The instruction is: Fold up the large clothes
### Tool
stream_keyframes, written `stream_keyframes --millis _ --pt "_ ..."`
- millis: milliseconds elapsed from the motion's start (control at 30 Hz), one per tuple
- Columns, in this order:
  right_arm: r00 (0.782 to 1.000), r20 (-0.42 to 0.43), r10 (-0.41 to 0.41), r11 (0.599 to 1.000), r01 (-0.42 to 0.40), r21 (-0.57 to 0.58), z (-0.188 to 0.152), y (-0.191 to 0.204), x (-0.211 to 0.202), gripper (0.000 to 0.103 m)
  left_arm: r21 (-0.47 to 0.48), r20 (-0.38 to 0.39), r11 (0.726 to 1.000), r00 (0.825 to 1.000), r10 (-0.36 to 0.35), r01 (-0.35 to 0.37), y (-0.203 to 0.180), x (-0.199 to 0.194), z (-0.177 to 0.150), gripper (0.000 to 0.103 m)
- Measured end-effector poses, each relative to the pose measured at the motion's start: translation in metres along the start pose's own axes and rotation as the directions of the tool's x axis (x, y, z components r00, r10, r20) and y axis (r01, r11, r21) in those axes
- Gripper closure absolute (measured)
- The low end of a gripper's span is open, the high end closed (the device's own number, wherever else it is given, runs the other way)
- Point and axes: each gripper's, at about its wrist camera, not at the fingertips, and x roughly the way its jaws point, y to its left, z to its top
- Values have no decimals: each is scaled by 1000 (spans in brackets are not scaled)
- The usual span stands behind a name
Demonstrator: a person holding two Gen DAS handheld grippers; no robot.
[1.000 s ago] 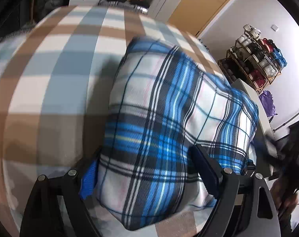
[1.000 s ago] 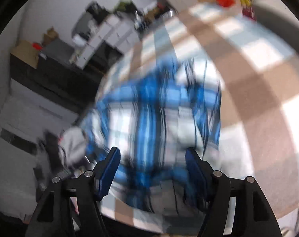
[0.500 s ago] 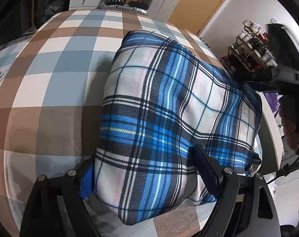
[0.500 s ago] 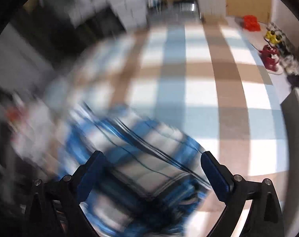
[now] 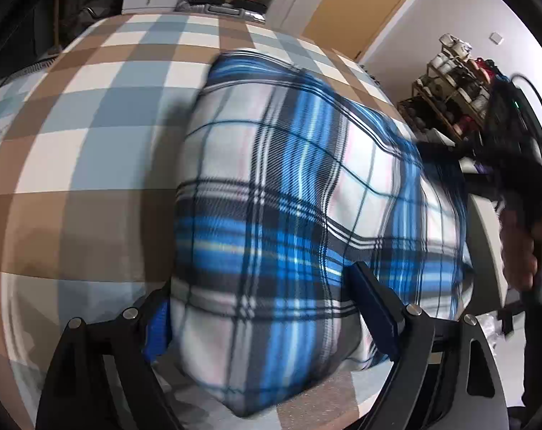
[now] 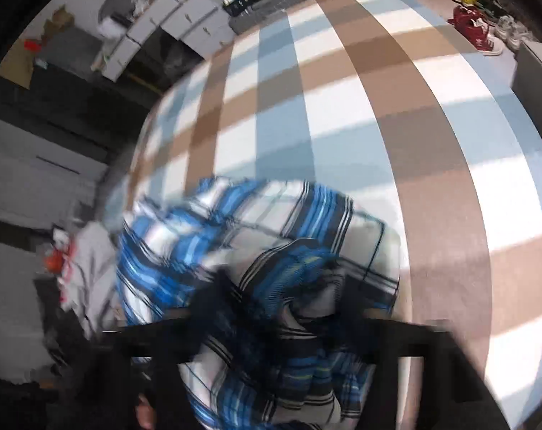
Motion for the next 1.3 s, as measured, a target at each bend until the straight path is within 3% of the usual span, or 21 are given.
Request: stream_keyframes --millis 33,200,300,367,433,467,533,600,633,667,733,800,867,933,1000,1067,1100,1133,1200,1300 --pt "998 30 56 998 -57 14 7 0 -4 78 4 -6 1000 1000 -10 10 -1 2 0 16" --pt "978 141 154 985 -140 -104 23 21 -19 81 5 -20 999 999 -42 43 -8 5 -1 16" --pt "975 112 192 981 -191 -25 27 -1 -1 80 20 -26 999 999 -36 36 -11 6 -1 17" --pt "989 71 133 990 -136 44 27 -25 22 72 16 -34 998 998 -53 54 -10 6 0 17" --pt "990 61 126 988 -131 82 20 -35 24 45 14 -42 998 998 -52 53 -8 6 1 17" --pt "987 86 137 986 -144 86 15 -36 14 41 8 -45 998 997 -55 56 -7 5 1 17" --pt "979 164 121 992 -127 25 2 -27 -16 14 1 -45 998 997 -59 59 -6 4 2 17" --pt "951 293 104 994 -88 -67 -20 -16 -54 0 0 -48 998 997 -59 59 -6 4 2 17" --pt "934 347 79 994 -47 -98 -37 -11 -72 0 0 -48 998 997 -58 58 -7 3 2 17" --pt "935 348 72 993 -34 -114 -49 -8 -79 0 -1 -49 998 997 -57 57 -7 3 3 17" --pt "942 331 51 993 -13 -118 -71 -6 -81 0 -3 -49 998 997 -55 55 -7 3 2 17" --pt "955 295 -34 995 59 -75 -89 -14 -75 0 0 -48 999 998 -52 52 -8 4 3 17" --pt "970 240 -35 999 41 -20 -103 -22 -57 0 0 -45 999 998 -52 52 -8 4 3 17" --pt "974 226 22 1000 -24 9 -112 -25 -47 9 -1 -41 999 998 -53 53 -8 5 3 17" --pt "977 212 -27 1000 29 -5 -116 -20 -33 12 2 -36 999 998 -50 51 -8 4 2 17" --pt "986 159 -49 999 52 -14 -114 -20 -21 40 6 -33 999 998 -46 47 -9 4 1 17" --pt "992 129 -12 1000 13 -10 -113 -20 -15 63 5 -33 999 998 -46 46 -8 4 2 17" --pt "994 111 16 1000 -17 6 -111 -20 -12 77 5 -32 999 998 -45 46 -8 4 2 17" --pt "988 62 144 985 -149 83 -107 -23 -13 88 -10 -22 999 999 -36 36 -5 2 3 17" --pt "933 93 348 925 -358 129 -104 -31 -25 90 -61 -9 996 998 -65 64 7 -3 7 17"
